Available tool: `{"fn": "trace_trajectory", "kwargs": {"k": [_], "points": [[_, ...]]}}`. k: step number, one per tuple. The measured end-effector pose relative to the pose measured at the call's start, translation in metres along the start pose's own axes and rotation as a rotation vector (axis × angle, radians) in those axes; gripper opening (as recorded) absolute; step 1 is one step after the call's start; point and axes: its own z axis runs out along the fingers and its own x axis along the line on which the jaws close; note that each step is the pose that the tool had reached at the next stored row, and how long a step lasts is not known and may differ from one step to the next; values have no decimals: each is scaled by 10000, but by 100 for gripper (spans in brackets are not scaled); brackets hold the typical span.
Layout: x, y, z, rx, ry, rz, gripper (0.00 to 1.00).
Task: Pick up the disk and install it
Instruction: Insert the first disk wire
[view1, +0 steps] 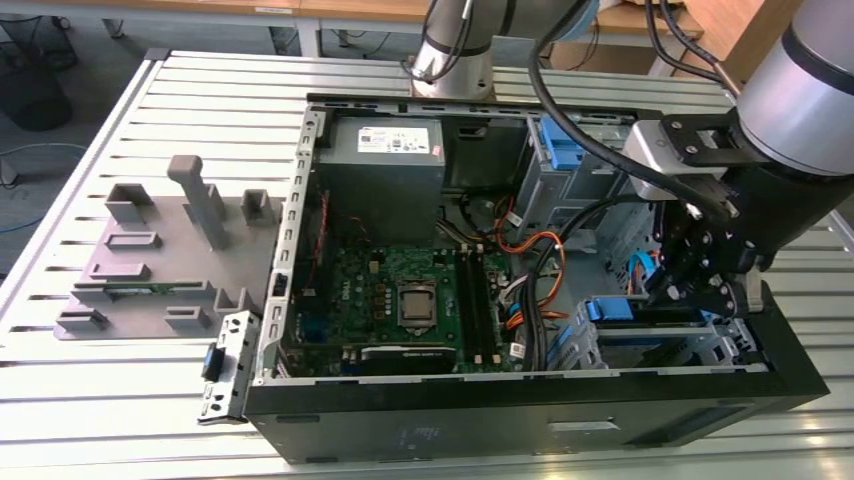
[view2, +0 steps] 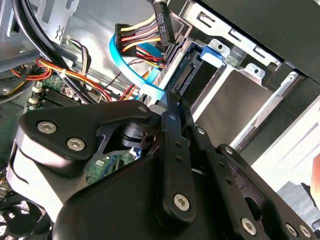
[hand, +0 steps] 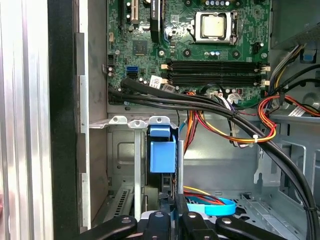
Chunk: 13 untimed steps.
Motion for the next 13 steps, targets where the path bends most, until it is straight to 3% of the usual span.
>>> {"fn": "trace_trajectory", "kwargs": {"k": [3,7,13], "points": [[3,13,0,137,-35,-2,16],[5,38,1,247,-63,-2,16],[4,48,0,269,-67,-4,16]]}}
